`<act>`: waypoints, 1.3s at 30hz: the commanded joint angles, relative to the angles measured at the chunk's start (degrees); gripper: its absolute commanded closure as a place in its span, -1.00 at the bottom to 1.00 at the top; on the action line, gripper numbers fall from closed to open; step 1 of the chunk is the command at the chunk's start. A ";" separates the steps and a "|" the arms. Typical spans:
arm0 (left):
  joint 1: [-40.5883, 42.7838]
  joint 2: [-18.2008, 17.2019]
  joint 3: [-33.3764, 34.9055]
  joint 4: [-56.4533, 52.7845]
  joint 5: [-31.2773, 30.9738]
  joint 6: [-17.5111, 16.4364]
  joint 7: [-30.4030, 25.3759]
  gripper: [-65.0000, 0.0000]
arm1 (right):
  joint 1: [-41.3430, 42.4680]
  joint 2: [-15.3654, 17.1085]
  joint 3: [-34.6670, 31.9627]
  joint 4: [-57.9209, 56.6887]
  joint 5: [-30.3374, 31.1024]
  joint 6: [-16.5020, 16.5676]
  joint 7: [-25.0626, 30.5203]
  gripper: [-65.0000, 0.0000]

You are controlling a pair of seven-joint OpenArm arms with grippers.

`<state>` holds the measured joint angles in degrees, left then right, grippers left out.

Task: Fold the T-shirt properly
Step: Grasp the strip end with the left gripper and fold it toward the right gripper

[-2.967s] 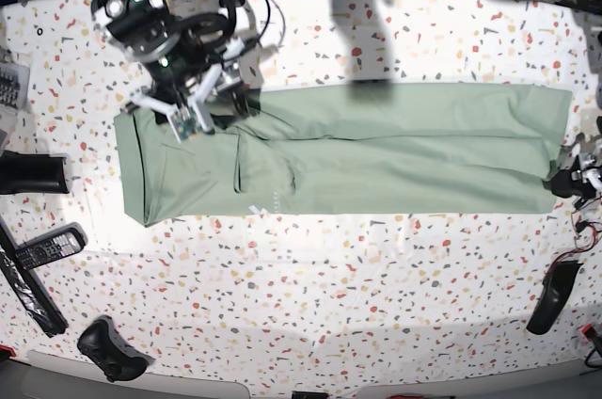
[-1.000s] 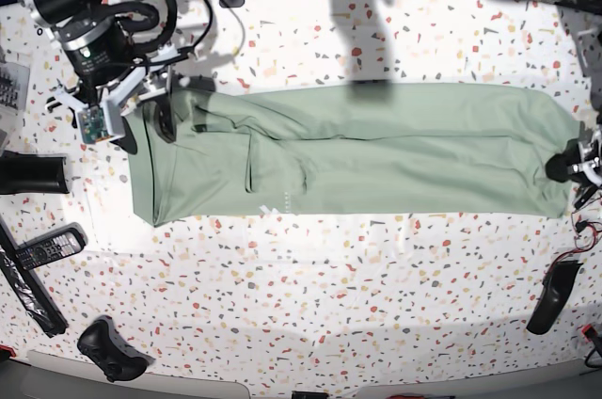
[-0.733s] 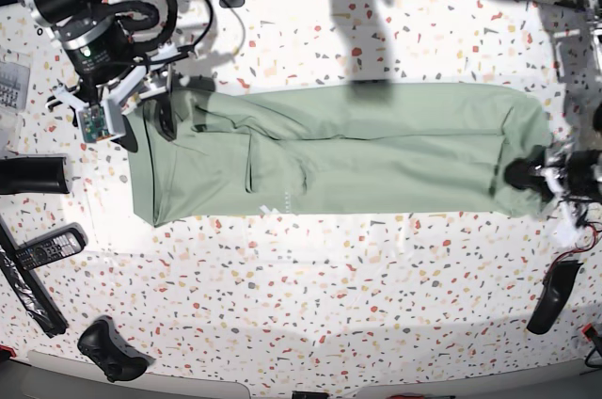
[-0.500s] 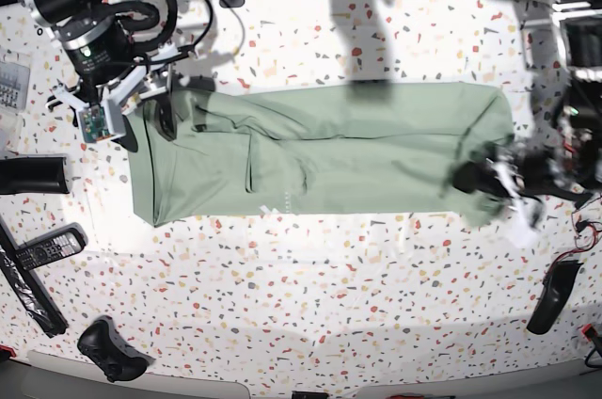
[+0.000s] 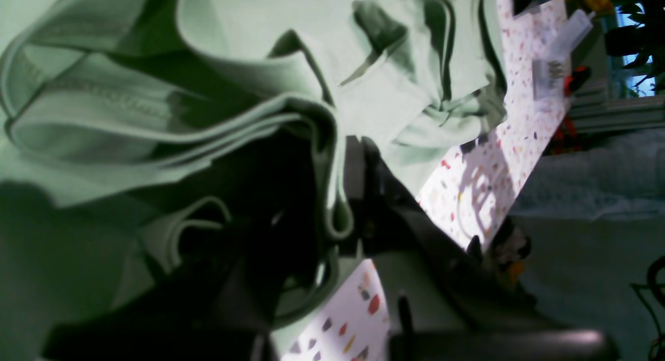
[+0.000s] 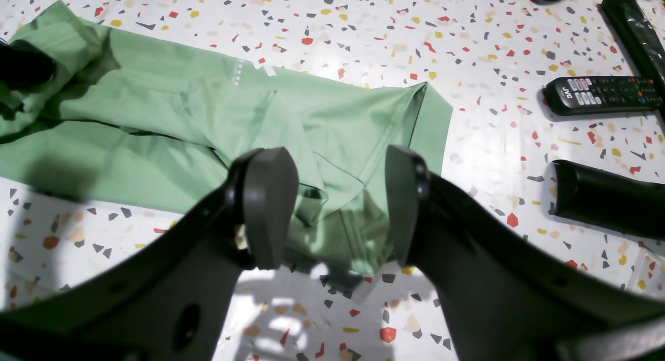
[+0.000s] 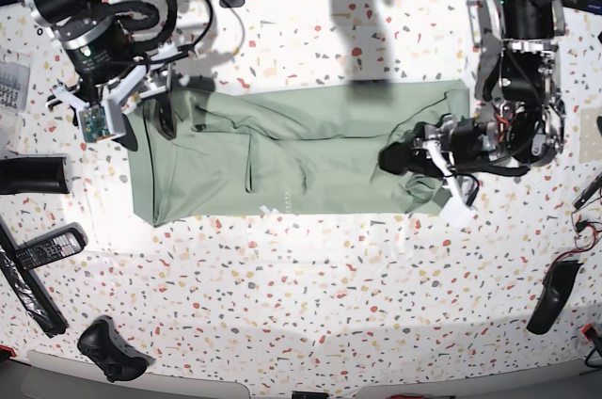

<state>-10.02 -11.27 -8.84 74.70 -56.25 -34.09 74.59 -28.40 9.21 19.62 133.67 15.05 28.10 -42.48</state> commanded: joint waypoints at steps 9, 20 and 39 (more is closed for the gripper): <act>-1.25 1.11 -0.07 1.16 -7.41 -0.22 -0.92 0.28 | 0.15 0.26 0.20 1.18 0.59 -0.02 1.51 0.11; -1.79 0.17 -0.07 1.16 -14.97 -3.28 3.52 -0.26 | 0.15 0.28 0.20 1.18 0.59 -0.02 1.51 0.11; -0.26 -9.44 -0.07 1.16 -3.34 -5.91 -5.18 -0.26 | 0.15 0.24 0.20 1.18 0.63 -0.02 1.31 0.11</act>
<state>-9.23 -20.16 -8.69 74.76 -57.84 -39.33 69.95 -28.40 9.19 19.62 133.67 15.05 28.10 -42.54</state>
